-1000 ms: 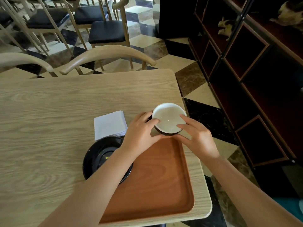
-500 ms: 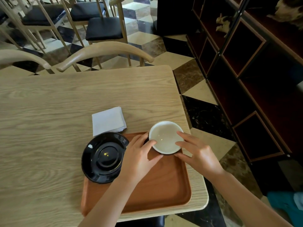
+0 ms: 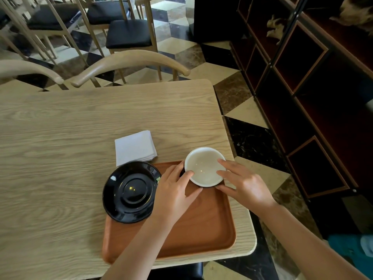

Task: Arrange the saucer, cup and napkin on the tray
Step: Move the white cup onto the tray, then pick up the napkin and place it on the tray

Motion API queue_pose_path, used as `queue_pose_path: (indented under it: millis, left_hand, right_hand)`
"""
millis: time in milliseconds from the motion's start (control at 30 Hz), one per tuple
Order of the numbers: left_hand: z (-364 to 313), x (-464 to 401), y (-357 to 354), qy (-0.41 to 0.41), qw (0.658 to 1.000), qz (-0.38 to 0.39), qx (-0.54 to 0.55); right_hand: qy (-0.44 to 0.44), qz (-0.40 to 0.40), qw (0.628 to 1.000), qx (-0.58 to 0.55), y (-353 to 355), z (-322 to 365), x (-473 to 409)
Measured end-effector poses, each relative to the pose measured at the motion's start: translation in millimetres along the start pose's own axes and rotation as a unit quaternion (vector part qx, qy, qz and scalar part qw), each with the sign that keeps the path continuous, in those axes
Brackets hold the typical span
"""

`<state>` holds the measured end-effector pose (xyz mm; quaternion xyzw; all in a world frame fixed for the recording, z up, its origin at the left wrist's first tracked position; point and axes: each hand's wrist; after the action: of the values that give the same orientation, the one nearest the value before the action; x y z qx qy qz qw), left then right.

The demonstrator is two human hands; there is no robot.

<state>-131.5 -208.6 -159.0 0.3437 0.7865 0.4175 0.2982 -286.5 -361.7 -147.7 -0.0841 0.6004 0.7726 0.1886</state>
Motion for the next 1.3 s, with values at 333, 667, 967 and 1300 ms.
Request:
queue_pose_path:
  millis: [333,667,967,1300]
  left_hand:
    - [3.0,1.8,32.5,-0.044,0.987,0.123,-0.093]
    - [89.3,-43.7,107.6,0.008,0.981,-0.005,-0.192]
    - [158.5,-82.0,89.2,0.133,0.932,0.159,-0.296]
    - [152.1,-84.8,76.7,0.324,0.944,0.063,0.027]
  right_hand:
    - [0.010,0.057,0.994,0.093,43.4,13.4,-22.4]
    - [-0.043,0.049,0.997,0.052,-0.6,76.1,-155.0]
    - [-0.124,0.232,0.961,0.083,-95.3,75.3,-216.9]
    - [-0.194,0.172,0.961,-0.096,-121.0,77.8,-210.3]
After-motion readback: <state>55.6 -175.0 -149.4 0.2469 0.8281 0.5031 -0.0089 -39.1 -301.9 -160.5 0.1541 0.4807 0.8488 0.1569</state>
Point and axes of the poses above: each hand's wrist, its own x-axis away from the middle knuckle, its own y-axis out of the back of the hand, z = x × y, and after that the axes turned 9 degrees about y, right-handed
